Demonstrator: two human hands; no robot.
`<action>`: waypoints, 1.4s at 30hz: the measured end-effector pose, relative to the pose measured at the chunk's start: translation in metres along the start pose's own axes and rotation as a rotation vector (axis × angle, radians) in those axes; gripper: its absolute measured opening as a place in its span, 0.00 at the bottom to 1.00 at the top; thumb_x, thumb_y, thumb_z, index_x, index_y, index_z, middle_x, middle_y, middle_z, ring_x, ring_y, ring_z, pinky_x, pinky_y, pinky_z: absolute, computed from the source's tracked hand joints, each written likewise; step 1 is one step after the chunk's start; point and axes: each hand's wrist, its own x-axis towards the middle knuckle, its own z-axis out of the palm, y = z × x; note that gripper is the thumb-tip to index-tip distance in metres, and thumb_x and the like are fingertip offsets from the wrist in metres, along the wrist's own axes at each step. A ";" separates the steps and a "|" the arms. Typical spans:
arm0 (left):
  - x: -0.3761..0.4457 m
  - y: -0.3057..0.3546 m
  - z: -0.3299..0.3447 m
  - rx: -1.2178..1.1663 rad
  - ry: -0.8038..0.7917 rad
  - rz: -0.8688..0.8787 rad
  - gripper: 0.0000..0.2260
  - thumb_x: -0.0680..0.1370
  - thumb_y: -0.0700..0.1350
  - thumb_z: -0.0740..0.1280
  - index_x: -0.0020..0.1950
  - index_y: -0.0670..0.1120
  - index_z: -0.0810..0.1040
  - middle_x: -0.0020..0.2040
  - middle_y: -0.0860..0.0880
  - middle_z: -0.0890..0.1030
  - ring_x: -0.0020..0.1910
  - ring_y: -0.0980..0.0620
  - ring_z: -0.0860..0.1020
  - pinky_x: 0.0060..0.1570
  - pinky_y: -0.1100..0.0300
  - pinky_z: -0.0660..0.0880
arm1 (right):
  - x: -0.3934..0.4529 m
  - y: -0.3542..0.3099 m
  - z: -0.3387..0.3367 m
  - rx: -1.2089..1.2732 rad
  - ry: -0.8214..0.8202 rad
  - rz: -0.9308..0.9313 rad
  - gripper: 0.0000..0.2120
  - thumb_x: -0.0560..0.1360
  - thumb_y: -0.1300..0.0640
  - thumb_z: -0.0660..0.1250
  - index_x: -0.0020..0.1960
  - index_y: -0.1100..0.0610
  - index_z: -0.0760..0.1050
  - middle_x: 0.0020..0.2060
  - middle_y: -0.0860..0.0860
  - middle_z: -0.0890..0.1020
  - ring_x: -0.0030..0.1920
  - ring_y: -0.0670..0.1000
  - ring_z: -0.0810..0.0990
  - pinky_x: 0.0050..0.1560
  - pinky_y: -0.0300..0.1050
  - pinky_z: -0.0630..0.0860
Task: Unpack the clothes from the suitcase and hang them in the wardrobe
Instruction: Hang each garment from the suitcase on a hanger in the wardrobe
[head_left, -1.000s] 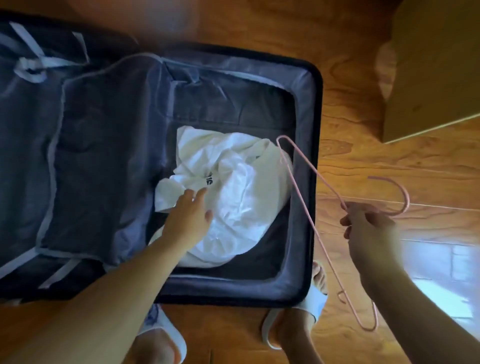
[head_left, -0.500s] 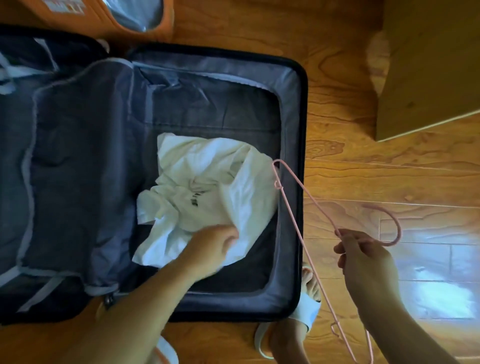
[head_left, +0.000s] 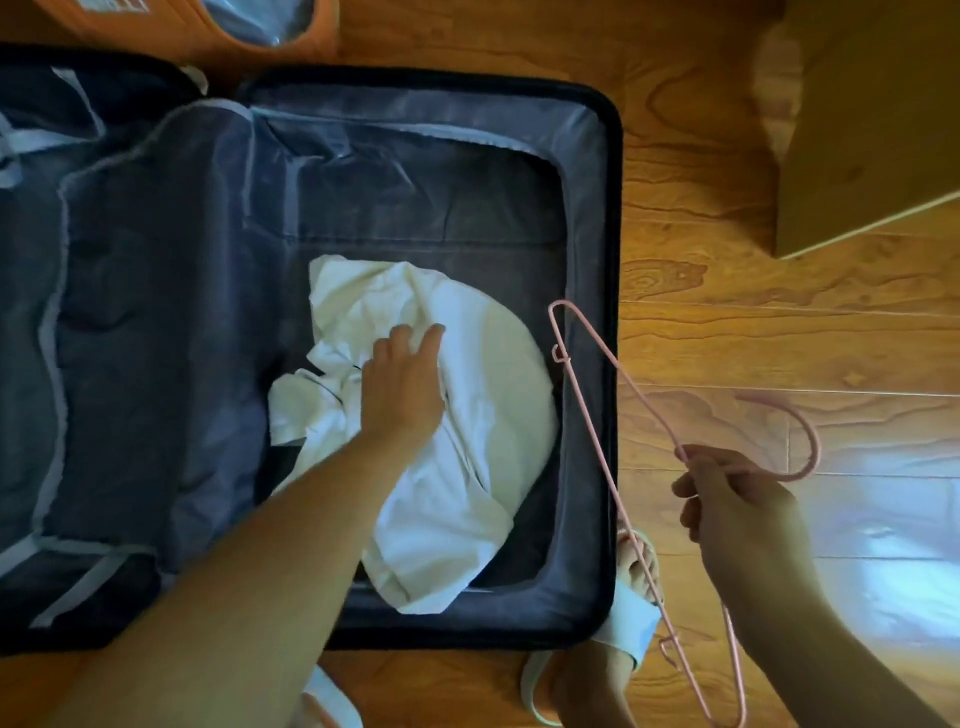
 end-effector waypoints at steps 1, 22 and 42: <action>0.023 -0.006 0.001 0.010 -0.088 0.029 0.30 0.78 0.39 0.65 0.79 0.54 0.64 0.73 0.44 0.66 0.68 0.41 0.69 0.66 0.46 0.70 | 0.004 0.006 0.001 0.015 0.006 0.003 0.12 0.81 0.57 0.61 0.43 0.59 0.80 0.34 0.61 0.81 0.31 0.56 0.75 0.37 0.52 0.71; -0.302 0.022 -0.499 -1.552 -0.374 -0.238 0.16 0.65 0.24 0.65 0.48 0.38 0.78 0.47 0.36 0.79 0.46 0.41 0.80 0.46 0.51 0.75 | -0.276 -0.152 -0.126 0.147 0.000 -0.175 0.14 0.80 0.51 0.62 0.38 0.51 0.80 0.28 0.52 0.79 0.33 0.58 0.77 0.41 0.58 0.76; -0.626 0.138 -0.918 -0.289 0.602 0.210 0.04 0.77 0.39 0.73 0.49 0.47 0.82 0.42 0.53 0.78 0.37 0.55 0.74 0.29 0.68 0.65 | -0.615 -0.442 -0.246 -0.037 -0.254 -1.070 0.16 0.71 0.55 0.67 0.57 0.57 0.71 0.54 0.58 0.79 0.54 0.61 0.79 0.52 0.50 0.75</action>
